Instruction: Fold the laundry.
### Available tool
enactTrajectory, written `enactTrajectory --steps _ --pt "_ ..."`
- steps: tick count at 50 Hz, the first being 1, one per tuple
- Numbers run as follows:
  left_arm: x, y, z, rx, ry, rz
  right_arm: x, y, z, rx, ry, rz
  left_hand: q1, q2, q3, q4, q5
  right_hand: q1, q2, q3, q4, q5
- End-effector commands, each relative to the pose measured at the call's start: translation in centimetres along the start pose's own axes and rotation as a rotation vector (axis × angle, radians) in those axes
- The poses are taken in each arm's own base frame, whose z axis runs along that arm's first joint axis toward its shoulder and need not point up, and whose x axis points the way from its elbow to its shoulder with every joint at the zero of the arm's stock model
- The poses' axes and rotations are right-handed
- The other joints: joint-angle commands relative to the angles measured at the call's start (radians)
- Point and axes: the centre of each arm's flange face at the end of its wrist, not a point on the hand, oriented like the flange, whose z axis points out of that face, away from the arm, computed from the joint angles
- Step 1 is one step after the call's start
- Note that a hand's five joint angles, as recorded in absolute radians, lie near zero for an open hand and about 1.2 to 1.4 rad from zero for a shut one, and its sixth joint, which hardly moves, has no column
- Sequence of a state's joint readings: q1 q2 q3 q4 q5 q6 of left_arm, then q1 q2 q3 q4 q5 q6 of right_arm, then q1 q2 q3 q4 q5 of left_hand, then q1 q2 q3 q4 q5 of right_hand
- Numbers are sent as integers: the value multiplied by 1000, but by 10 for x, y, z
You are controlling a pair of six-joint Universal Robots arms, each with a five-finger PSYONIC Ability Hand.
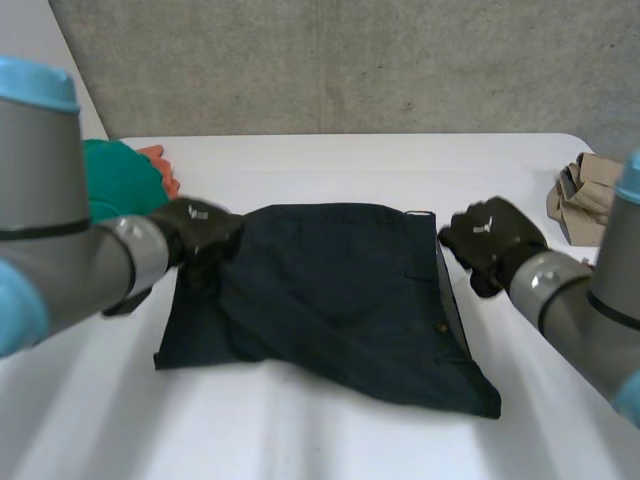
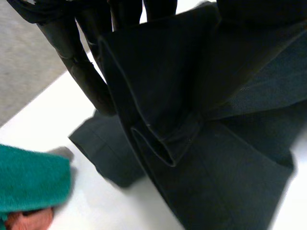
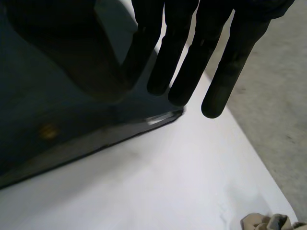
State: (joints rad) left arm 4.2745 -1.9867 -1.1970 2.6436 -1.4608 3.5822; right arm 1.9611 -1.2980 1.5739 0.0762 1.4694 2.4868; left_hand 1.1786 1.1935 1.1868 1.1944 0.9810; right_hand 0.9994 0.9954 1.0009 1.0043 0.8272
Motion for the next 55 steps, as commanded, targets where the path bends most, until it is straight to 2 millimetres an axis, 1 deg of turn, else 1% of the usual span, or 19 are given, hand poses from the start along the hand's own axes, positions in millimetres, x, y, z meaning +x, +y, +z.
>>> enactTrajectory --steps 1,4,8,13,17,19,22,26,27,30,33,37,41,42,44,46,49,53,55 --pt "9 2 30 -106 35 -110 3 2 2 -103 48 169 177 162 169 161 200 -754 -750 -755 -759 -756" --pt "9 5 29 -132 32 -113 2 3 -9 -136 17 195 177 162 169 161 200 -757 -753 -759 -762 -760" --pt "2 5 32 -125 -8 -114 -4 6 -35 -197 -86 220 177 162 169 161 200 -763 -759 -765 -768 -765" --pt "-6 4 33 -107 -37 -122 -23 16 -64 -248 -263 258 183 168 175 167 206 -769 -765 -771 -774 -771" --pt "-6 3 33 -101 -33 -127 -34 25 -75 -227 -298 253 183 168 175 167 206 -772 -768 -773 -777 -774" --pt "-5 3 33 -100 -31 -129 -39 29 -75 -209 -285 249 183 168 175 167 206 -763 -759 -765 -768 -766" --pt "-5 2 32 -96 -29 -136 -47 42 -65 -169 -256 239 186 171 178 170 209 -716 -712 -718 -721 -719" --pt "-6 3 31 -97 -31 -158 -55 54 -51 -143 -189 230 203 188 195 187 226 -462 -458 -463 -466 -464" --pt "-6 2 31 -96 -29 -163 -55 56 -49 -142 -170 230 206 191 198 190 229 -365 -361 -366 -370 -367" --pt "-3 3 27 -103 -18 -177 -53 62 -40 -153 -100 237 218 203 209 202 241 376 380 375 371 374" --pt "2 5 18 -125 7 -179 -52 64 -40 -177 -84 225 218 203 209 202 241 397 401 395 392 395" --pt "9 9 1 -157 51 -171 -49 61 -53 -205 -113 133 218 203 209 202 241 397 401 395 392 395" --pt "26 20 -24 -232 153 -87 -41 64 -81 -311 -193 -88 218 203 209 202 241 397 401 395 392 395" --pt "34 27 -35 -270 208 -31 -38 67 -91 -354 -235 -175 218 203 209 202 241 397 401 395 392 395" --pt "40 33 -45 -296 256 30 -32 68 -95 -364 -251 -247 218 203 209 202 241 397 401 395 392 395" --pt "48 40 -55 -329 317 97 -24 64 -93 -314 -244 -318 218 203 209 202 241 397 401 395 392 395" --pt "53 43 -58 -327 344 148 -22 53 -87 -235 -220 -303 218 203 209 202 241 397 401 395 392 395" --pt "47 40 -45 -302 297 142 -13 37 -65 -150 -161 -182 218 203 209 202 241 397 401 395 392 395" --pt "35 30 -32 -252 220 120 -6 24 -49 -92 -119 -107 218 203 209 202 241 397 401 395 392 395"
